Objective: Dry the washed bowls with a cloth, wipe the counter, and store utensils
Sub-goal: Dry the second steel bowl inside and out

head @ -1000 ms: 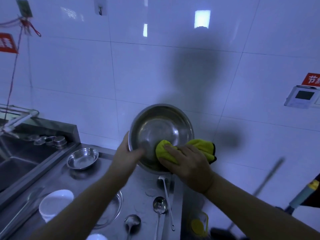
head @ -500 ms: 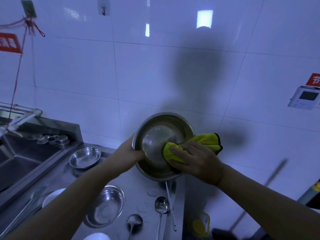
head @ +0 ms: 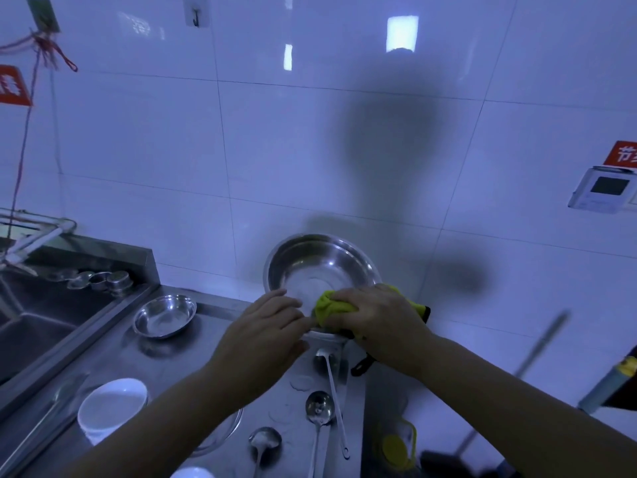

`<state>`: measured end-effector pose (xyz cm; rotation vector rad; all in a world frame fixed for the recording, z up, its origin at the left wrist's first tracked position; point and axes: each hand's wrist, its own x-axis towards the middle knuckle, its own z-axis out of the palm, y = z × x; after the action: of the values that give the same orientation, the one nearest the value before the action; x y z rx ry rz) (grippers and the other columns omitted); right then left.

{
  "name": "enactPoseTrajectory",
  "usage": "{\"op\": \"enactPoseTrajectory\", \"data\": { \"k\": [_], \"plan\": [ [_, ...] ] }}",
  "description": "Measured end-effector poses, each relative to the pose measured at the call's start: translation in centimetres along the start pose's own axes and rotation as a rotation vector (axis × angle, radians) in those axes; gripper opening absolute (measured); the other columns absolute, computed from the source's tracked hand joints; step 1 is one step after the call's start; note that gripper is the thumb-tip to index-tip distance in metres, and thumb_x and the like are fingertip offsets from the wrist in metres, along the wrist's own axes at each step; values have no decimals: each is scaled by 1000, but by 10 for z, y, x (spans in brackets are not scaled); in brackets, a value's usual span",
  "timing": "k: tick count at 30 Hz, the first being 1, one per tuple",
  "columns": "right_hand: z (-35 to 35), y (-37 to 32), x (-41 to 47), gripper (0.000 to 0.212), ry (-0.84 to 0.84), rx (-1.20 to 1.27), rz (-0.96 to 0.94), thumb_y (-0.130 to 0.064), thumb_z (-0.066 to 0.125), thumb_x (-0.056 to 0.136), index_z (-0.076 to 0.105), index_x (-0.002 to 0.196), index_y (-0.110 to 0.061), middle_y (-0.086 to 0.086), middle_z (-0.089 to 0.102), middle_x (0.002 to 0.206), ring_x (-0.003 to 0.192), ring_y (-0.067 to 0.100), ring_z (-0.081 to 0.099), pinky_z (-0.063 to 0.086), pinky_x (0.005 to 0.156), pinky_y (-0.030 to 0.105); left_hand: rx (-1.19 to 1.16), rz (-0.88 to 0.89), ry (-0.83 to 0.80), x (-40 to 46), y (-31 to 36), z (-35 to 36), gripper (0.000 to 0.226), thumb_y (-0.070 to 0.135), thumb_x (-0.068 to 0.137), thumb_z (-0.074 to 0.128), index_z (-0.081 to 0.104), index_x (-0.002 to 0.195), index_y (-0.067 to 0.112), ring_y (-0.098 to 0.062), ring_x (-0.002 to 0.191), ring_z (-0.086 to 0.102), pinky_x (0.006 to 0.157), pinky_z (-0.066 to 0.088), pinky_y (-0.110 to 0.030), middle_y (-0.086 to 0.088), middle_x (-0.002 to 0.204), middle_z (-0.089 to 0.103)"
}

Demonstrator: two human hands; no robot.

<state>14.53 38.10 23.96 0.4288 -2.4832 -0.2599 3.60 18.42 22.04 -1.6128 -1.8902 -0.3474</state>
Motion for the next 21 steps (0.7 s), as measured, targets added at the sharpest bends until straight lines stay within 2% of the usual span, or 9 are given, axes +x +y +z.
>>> {"op": "enactPoseTrajectory", "data": {
  "k": [2,4,7,10,13,15,18,20,21],
  "plan": [
    [-4,0,1,32,37,2,5,-5,78,70,75,96,-24,7,70,110,78,27,69,54,68,36,0,19,59,3,-1,0,17,12,69,74,74,84,20,-14,73,67,93,46,-27,4,77,71],
    [-6,2,0,34,135,19,38,-3,75,73,75,102,-21,10,67,117,85,28,68,53,73,37,-6,-35,101,3,-3,0,17,12,75,59,74,78,20,-16,65,65,76,48,-25,4,70,69],
    [-5,6,-8,35,395,128,207,-14,76,80,69,115,-19,12,58,130,105,28,62,51,84,43,-274,-347,111,3,-2,-5,20,17,82,50,68,80,27,-9,65,61,58,43,-20,12,70,66],
    [1,-3,-11,45,576,264,368,-34,68,83,55,123,-18,8,47,136,116,29,54,50,91,47,-858,-825,142,9,2,-2,25,5,88,52,65,76,24,0,64,58,55,42,-10,13,68,66],
    [7,-16,1,60,551,272,418,-55,55,83,51,128,-13,15,48,138,120,30,50,46,98,44,-1326,-994,147,19,6,3,21,2,92,47,63,81,9,-14,62,58,55,47,-18,-3,68,66],
    [6,-21,12,69,523,247,405,-61,44,84,58,126,-9,18,47,137,121,29,48,42,100,41,-1541,-1069,171,25,10,4,18,4,93,44,60,86,2,-21,69,59,58,47,-25,-13,74,64],
    [11,-38,22,61,488,177,248,-56,42,92,66,118,-7,14,51,136,123,31,45,39,100,43,-1746,-1154,189,36,13,-1,15,13,89,49,58,90,2,-28,73,49,56,41,-29,-18,82,53],
    [21,-53,23,34,496,85,131,-37,58,93,71,113,-13,4,55,133,121,26,47,41,93,42,-1892,-1214,210,45,11,-7,36,26,84,52,60,101,-4,-33,84,54,59,48,-31,-22,95,56],
    [27,-58,22,25,522,39,107,-26,65,90,73,111,-16,-1,56,132,120,23,50,43,89,41,-1982,-1217,221,48,10,-9,48,35,86,48,61,103,-8,-34,92,61,69,53,-35,-22,103,61]
  ]
}}
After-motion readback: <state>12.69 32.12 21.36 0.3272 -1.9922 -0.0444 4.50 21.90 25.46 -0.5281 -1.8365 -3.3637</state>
